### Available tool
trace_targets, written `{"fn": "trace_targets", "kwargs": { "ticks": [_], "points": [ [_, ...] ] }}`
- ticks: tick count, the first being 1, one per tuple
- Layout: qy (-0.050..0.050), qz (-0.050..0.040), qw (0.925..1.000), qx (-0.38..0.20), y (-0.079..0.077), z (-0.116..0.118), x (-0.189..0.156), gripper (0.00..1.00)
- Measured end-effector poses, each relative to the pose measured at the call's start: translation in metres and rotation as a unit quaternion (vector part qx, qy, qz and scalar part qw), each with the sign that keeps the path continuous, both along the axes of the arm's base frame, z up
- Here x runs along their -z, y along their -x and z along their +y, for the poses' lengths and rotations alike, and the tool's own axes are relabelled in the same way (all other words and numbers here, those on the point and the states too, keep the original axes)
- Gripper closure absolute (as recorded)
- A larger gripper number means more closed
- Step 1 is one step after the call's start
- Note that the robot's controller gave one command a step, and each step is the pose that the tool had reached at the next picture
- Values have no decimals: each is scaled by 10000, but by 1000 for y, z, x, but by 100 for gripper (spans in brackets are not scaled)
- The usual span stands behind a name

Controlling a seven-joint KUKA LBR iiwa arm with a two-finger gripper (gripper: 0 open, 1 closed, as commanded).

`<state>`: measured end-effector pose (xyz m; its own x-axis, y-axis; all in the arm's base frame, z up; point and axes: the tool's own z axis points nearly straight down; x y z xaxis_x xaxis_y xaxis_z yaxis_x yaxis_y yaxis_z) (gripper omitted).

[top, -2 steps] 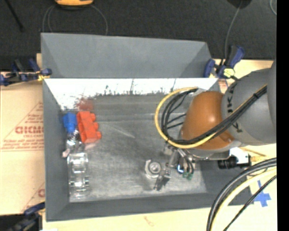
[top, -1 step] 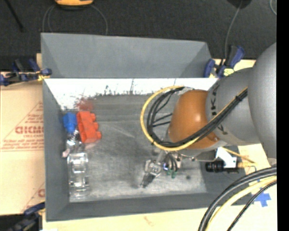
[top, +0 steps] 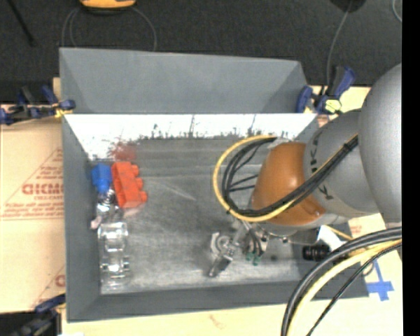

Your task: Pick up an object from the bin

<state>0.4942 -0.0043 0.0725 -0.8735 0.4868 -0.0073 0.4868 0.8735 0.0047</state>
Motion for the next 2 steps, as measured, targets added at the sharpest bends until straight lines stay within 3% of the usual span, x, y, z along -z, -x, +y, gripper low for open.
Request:
{"fn": "trace_targets", "kwargs": {
  "ticks": [1,2],
  "points": [
    [-4,12,10000,-17,-2,1,-2,0],
    [1,-32,10000,-6,-5,0,-5,100]
  ]
}}
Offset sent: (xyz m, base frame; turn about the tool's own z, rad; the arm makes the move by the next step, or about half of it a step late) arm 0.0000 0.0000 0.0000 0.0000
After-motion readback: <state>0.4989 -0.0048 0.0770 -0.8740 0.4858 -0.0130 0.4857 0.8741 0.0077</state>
